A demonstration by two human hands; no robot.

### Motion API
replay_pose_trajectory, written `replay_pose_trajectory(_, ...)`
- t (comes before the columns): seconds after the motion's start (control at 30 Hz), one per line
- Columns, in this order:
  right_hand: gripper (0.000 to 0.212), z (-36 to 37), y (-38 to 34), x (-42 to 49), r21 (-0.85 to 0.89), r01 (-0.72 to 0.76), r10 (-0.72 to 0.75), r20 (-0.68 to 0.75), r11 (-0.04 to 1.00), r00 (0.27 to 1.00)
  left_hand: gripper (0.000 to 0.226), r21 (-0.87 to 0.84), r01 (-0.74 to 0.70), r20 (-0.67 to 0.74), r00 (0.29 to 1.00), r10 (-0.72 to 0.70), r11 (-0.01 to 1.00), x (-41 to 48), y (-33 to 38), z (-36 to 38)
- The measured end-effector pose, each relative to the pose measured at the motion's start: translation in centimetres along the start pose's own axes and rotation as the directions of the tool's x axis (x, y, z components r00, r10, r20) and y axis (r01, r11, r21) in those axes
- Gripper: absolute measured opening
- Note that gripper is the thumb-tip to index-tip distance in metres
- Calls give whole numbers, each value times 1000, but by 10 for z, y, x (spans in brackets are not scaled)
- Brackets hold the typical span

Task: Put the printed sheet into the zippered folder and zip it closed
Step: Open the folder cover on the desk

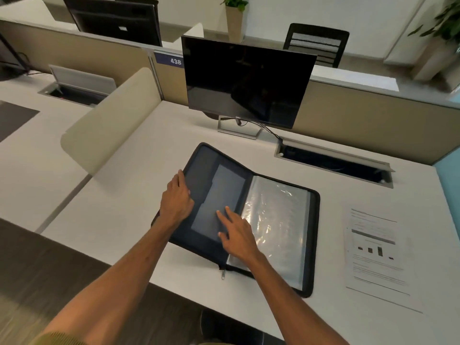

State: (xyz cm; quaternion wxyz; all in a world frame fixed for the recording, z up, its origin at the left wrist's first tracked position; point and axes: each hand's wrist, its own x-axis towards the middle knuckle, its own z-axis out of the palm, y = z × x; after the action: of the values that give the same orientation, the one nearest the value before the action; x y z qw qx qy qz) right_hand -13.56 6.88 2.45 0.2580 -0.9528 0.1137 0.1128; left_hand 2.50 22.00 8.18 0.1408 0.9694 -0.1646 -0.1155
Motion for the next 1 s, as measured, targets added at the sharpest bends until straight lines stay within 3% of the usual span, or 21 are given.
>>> replay_pose_trajectory(0.4, 67, 29, -1, -1, -230, -7, 21, 61, 973, 998, 76, 125, -73, 279, 960, 36, 989, -12, -43, 53)
replay_pose_trajectory(0.73, 64, 19, 0, -5, -177, -19, 28, 44, 984, 999, 74, 124, -155, 190, 973, 130, 980, -17, -33, 68)
replay_pose_trajectory(1.0, 63, -18, 69, -45, -111, -165, 156, -84, 980, 984, 74, 76, -327, 260, 919, 298, 942, -19, 48, 89)
